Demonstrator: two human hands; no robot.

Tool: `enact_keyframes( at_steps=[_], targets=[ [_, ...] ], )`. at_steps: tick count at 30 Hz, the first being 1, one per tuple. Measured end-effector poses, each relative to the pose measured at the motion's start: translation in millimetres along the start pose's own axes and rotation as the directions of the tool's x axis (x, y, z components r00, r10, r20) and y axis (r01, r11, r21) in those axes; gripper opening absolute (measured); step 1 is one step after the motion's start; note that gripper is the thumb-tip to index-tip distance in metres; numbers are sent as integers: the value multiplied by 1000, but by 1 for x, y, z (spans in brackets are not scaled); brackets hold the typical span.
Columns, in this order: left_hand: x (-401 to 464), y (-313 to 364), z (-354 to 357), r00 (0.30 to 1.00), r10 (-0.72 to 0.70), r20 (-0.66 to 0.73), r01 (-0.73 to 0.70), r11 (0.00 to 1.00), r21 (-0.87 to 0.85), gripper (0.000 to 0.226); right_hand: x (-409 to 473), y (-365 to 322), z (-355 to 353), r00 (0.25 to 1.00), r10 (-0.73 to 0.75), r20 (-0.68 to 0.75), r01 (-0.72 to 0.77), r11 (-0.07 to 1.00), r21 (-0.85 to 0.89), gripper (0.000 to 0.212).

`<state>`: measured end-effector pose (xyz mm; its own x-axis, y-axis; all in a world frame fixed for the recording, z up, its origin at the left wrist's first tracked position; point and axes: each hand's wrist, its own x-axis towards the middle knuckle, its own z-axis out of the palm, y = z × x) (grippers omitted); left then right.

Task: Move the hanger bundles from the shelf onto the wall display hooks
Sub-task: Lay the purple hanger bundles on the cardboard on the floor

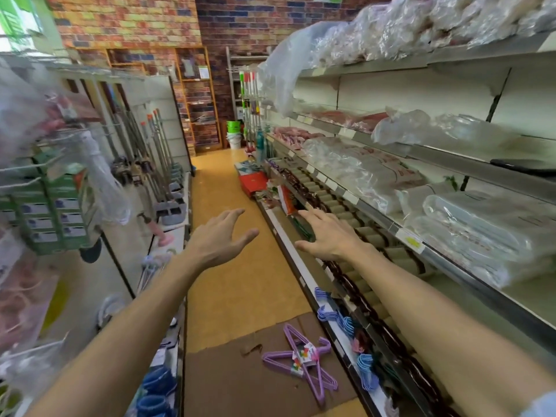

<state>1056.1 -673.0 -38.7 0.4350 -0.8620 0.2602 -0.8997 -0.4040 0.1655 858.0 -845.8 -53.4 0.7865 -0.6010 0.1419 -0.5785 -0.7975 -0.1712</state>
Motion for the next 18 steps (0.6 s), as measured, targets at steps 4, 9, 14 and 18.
enact_keyframes(
  at_steps=[4,9,14,18],
  targets=[
    [35,-11,21,999,18,27,-18,1000,-24,86,36,12,19,1000,14,15,-15,1000,17,84],
    [75,-26,54,999,1,53,1,999,-40,91,85,29,51,999,12,33,-14,998,66,80],
    [104,-45,94,999,-43,30,47,990,-131,91,127,41,88,998,2,65,-8,996,94,80],
    [114,-62,133,995,-68,68,80,978,-194,88,157,44,128,992,5,125,-20,993,115,81]
  ],
)
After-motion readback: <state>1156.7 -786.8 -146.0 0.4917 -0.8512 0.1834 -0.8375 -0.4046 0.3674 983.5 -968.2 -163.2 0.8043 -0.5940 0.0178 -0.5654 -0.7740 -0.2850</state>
